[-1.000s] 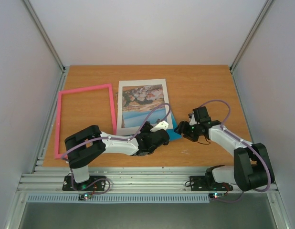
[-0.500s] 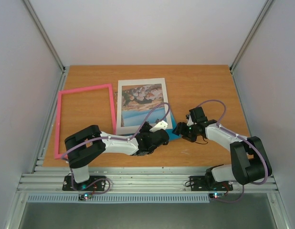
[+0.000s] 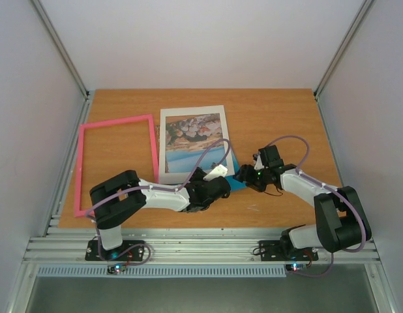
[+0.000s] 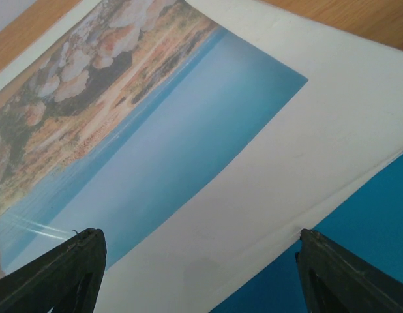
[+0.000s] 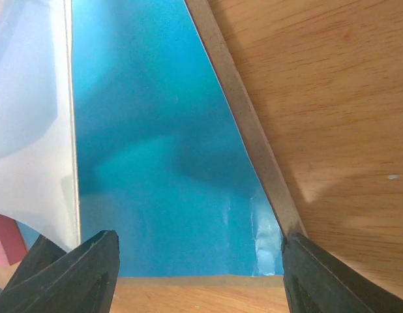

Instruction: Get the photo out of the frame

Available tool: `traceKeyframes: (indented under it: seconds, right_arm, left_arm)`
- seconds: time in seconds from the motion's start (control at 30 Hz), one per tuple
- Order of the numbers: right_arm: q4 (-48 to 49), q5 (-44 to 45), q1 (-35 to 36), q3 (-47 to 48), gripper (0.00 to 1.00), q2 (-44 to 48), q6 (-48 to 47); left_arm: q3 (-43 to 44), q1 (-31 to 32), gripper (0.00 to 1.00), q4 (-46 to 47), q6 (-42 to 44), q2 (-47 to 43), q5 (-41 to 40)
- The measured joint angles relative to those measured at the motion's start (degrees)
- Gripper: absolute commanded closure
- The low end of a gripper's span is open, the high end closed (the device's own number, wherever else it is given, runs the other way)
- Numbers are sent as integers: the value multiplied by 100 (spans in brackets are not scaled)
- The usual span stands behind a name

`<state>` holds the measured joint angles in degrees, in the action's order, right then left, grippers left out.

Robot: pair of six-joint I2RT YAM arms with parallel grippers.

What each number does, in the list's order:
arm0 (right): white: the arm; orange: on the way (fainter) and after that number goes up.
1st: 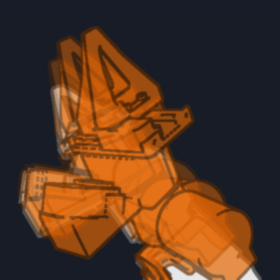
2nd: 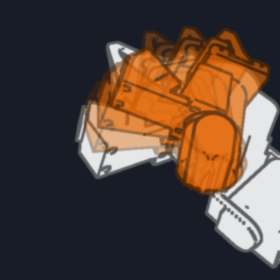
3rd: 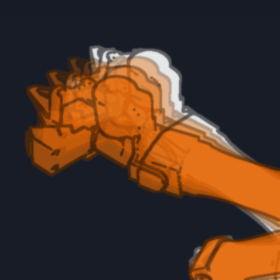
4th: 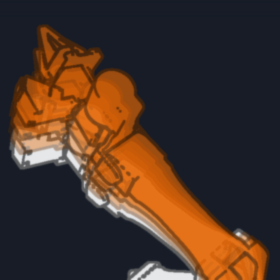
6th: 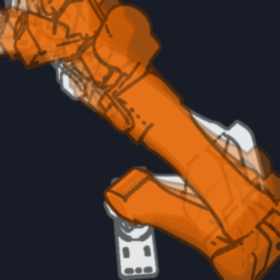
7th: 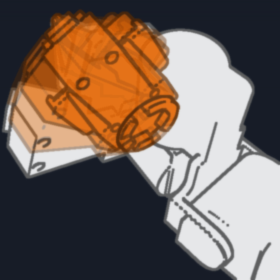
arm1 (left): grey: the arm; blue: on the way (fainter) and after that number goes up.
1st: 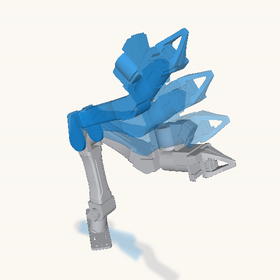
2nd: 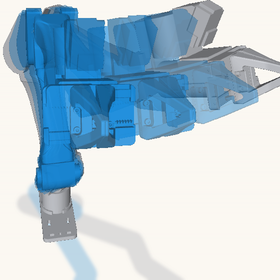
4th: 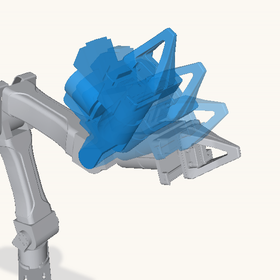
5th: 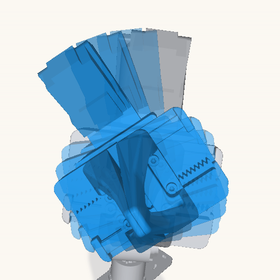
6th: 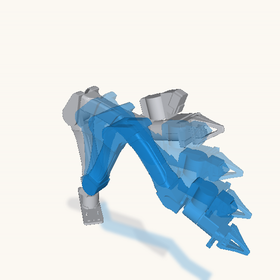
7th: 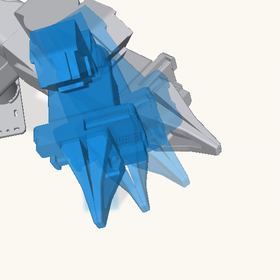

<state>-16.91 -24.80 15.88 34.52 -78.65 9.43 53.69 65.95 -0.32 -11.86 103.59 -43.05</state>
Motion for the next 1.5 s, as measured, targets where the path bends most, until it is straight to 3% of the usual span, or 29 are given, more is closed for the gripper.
traceKeyframes:
  seconds: [0.7, 1.23, 1.5]
  right_arm:
    - [-179, -20, 0, -26, 31, 20, -72]
    - [243, -549, 0, -201, 31, 352, 133]
    - [81, -323, 0, -201, 33, 363, 142]
  left_arm:
    - [197, -76, 18, -393, -302, 295, 254]
    - [-46, -208, 17, -505, -850, -17, 1043]
    - [-247, -219, 17, -459, -870, -120, 1235]
